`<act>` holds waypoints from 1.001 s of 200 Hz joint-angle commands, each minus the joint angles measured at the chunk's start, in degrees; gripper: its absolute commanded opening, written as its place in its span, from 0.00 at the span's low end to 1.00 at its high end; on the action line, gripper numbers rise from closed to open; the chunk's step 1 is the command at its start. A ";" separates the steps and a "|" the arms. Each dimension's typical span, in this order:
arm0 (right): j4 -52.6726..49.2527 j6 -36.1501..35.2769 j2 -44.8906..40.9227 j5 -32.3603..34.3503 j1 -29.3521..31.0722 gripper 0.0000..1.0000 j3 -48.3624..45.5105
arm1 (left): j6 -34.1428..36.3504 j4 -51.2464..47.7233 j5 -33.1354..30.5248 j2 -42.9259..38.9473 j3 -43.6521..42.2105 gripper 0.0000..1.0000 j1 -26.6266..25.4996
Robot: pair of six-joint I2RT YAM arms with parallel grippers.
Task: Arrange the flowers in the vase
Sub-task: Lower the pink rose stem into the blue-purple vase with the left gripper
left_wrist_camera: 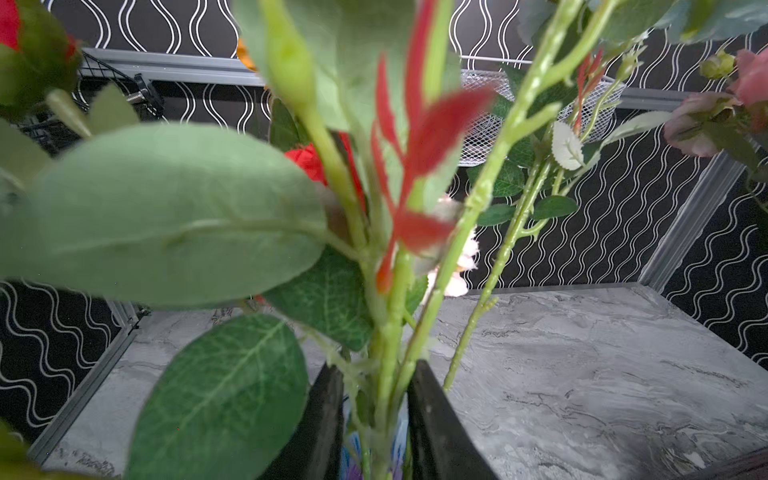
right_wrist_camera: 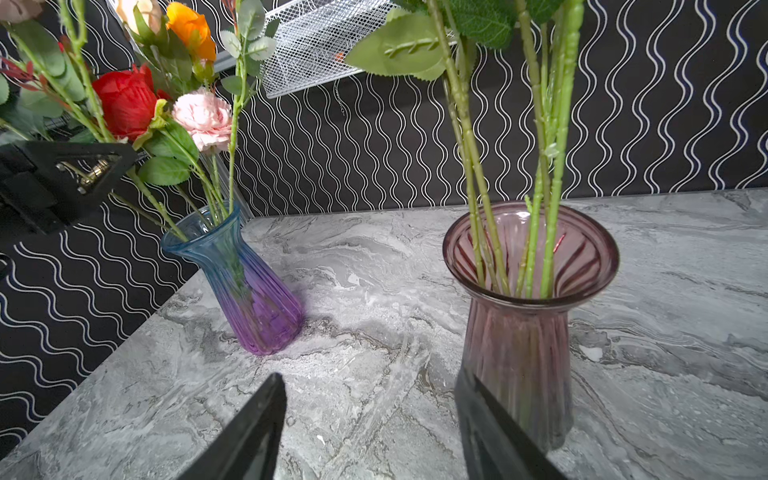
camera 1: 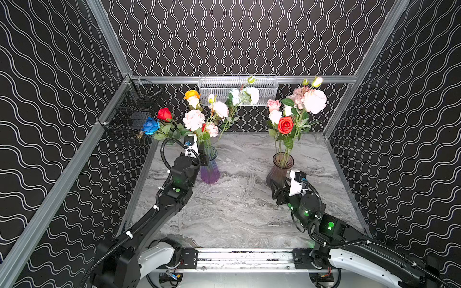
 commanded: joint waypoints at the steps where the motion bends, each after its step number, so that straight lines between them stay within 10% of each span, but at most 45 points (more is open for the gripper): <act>1: 0.93 0.66 0.05 0.07 -0.02 0.66 0.35 | -1.89 -1.26 -0.32 -0.34 1.13 0.37 -0.07; 132: 1.61 0.73 0.60 0.11 -0.02 0.67 0.05 | -5.46 -14.73 0.70 1.25 6.85 0.59 -0.22; 200: 1.03 1.04 0.87 -0.49 0.02 0.66 0.30 | -7.75 -21.21 1.09 -0.46 8.78 0.51 -0.99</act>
